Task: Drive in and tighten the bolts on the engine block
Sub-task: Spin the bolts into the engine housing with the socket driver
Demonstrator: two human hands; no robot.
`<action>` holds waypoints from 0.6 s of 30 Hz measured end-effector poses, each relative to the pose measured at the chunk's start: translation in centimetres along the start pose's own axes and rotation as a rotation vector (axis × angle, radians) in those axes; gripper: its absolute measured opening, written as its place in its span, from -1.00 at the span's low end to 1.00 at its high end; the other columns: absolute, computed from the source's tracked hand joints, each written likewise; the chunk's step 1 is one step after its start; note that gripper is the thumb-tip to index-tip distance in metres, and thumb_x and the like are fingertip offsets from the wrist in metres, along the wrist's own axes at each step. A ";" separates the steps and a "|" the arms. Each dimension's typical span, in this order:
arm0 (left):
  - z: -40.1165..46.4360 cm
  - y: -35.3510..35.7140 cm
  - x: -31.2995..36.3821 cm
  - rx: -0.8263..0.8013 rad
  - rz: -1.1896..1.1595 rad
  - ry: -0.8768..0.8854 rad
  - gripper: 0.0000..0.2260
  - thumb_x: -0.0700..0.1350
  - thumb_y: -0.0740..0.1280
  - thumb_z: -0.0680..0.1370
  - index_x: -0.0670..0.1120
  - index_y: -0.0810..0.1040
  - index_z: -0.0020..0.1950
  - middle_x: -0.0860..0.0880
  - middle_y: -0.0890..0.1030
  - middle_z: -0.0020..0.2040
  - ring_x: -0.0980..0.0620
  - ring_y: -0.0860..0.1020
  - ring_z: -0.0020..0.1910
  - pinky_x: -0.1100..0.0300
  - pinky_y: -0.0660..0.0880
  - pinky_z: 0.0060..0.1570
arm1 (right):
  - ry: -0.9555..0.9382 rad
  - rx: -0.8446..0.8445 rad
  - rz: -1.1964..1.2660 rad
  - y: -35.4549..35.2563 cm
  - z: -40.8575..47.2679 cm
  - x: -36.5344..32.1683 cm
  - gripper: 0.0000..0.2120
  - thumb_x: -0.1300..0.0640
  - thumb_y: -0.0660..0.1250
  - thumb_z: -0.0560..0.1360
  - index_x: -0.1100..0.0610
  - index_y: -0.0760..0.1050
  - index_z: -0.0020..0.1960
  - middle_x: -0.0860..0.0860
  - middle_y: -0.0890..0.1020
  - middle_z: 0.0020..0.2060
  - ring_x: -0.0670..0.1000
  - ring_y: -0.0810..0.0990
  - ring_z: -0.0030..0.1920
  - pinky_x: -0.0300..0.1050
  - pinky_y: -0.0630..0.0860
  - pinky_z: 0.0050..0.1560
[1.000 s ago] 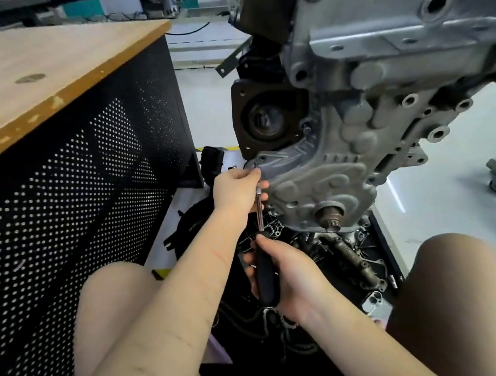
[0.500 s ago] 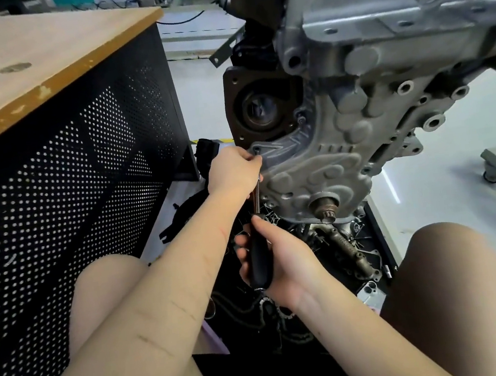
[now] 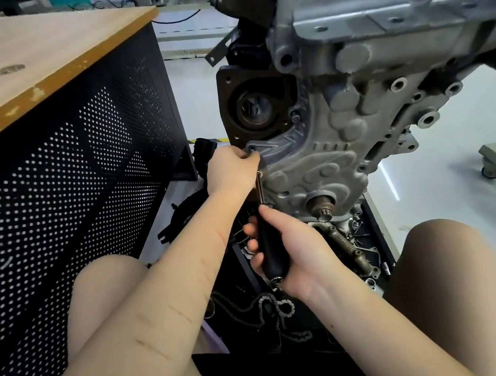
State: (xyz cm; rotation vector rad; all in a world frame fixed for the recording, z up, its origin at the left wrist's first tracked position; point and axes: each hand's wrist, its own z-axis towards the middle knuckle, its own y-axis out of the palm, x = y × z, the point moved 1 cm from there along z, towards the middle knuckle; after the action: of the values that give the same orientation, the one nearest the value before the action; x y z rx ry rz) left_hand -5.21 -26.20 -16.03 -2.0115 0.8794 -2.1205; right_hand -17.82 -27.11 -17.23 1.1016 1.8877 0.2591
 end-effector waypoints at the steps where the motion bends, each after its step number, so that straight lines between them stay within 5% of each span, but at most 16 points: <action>1: 0.0 0.1 0.0 0.005 -0.012 -0.004 -0.75 -0.07 0.29 0.54 -0.08 0.48 -0.34 -0.23 0.66 -0.21 -0.19 0.64 -0.15 -0.09 0.58 -0.09 | -0.004 0.001 0.002 0.0 0.0 -0.1 -0.80 0.11 0.24 0.55 0.20 0.46 -0.19 0.01 0.55 -0.51 -0.09 0.43 -0.61 -0.36 0.30 -0.64; 7: 0.2 0.2 0.3 0.019 -0.063 -0.042 -0.73 -0.08 0.27 0.54 -0.09 0.46 -0.37 -0.12 0.61 -0.37 -0.03 0.54 -0.46 0.03 0.58 -0.22 | -0.013 -0.006 0.024 0.0 -0.4 -1.6 -0.79 0.16 0.20 0.57 0.22 0.46 -0.20 0.03 0.56 -0.49 -0.09 0.43 -0.61 -0.37 0.29 -0.65; 14: -0.9 0.1 -0.1 -0.031 -0.459 -0.225 -0.80 -0.17 0.24 0.56 -0.12 0.46 -0.27 -0.08 0.56 -0.34 0.01 0.51 -0.46 0.33 0.42 -0.62 | 0.027 -0.023 0.055 0.0 0.1 -1.9 -0.79 0.12 0.21 0.56 0.21 0.45 -0.19 0.03 0.50 -0.45 -0.11 0.39 -0.61 -0.37 0.26 -0.67; 18: -2.7 0.0 -1.8 -0.251 -0.614 -0.336 -0.78 -0.10 0.20 0.59 -0.13 0.51 -0.20 -0.01 0.63 -0.43 0.06 0.53 -0.49 0.42 0.29 -0.65 | 0.020 -0.053 0.141 0.0 0.4 -1.3 -0.83 0.17 0.27 0.52 0.17 0.46 -0.23 0.03 0.43 -0.46 -0.11 0.38 -0.62 -0.38 0.26 -0.69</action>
State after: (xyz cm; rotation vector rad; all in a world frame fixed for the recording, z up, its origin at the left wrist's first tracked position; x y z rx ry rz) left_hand -7.50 -24.50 -17.50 -2.9634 0.5367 -1.8683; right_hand -17.28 -28.23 -16.63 1.2023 1.8124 0.3987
